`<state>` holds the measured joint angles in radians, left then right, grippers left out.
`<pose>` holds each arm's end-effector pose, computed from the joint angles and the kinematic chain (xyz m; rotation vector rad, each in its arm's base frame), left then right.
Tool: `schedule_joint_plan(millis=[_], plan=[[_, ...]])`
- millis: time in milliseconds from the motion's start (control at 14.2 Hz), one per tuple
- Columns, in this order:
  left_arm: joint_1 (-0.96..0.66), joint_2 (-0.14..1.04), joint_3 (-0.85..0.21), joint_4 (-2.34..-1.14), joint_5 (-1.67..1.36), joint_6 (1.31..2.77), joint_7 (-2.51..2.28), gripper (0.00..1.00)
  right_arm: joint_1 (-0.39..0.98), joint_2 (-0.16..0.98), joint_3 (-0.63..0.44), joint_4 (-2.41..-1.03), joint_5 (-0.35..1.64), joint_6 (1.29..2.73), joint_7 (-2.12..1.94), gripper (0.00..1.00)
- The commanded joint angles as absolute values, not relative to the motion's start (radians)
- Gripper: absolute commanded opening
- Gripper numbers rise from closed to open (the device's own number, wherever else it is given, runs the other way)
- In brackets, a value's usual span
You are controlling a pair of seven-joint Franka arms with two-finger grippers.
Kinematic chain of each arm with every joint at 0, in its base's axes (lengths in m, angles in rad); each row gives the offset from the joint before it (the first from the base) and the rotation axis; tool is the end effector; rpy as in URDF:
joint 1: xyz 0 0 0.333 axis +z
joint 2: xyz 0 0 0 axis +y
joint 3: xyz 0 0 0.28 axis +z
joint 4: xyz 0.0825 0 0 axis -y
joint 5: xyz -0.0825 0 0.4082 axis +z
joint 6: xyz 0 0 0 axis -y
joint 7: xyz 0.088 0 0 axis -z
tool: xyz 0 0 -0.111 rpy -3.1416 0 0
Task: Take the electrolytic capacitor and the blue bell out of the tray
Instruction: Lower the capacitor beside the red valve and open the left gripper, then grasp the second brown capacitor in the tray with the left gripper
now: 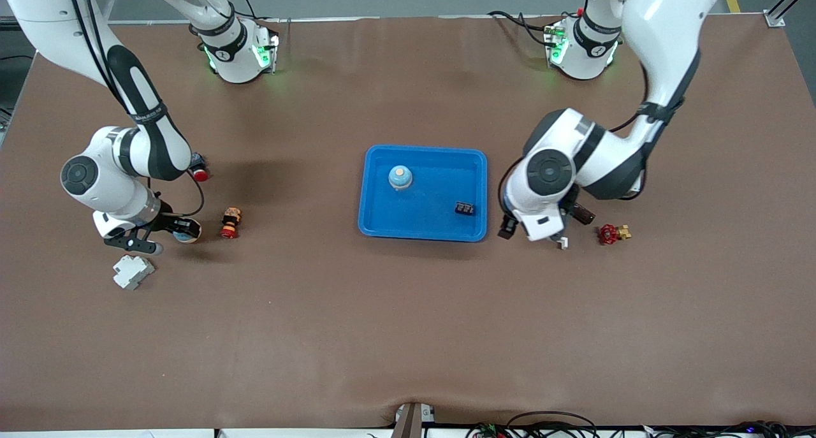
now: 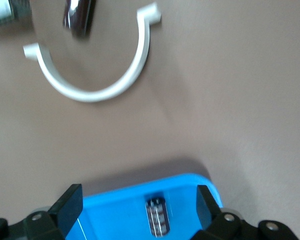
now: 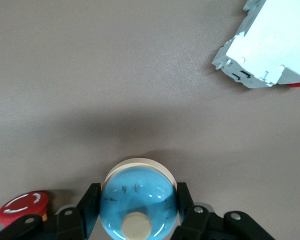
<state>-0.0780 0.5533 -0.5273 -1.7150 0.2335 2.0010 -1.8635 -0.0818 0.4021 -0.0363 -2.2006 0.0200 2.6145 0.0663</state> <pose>0.5504 -0.3402 0.2399 -2.4810 -1.6621 0.1908 0.5511 -0.0669 0.1406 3.1217 -0.3111 0.0189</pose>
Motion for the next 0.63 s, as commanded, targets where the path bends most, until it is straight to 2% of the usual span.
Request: schedule_joint_plan(millis=[0,211,562], plan=[[-0.138,0.635,-0.514,-1.638,0.232,2.002,-1.948,1.00,-0.115,0.400,-0.014,-2.207,0.034,2.628,0.048,0.00],[-0.167,0.672,-0.514,-1.635,0.253,2.087,-2.037,1.00,-0.114,0.417,-0.012,-2.207,0.034,2.658,0.048,0.00],[-0.192,0.719,-0.514,-1.640,0.342,2.140,-2.158,1.00,-0.114,0.449,-0.012,-2.207,0.034,2.701,0.049,0.00]])
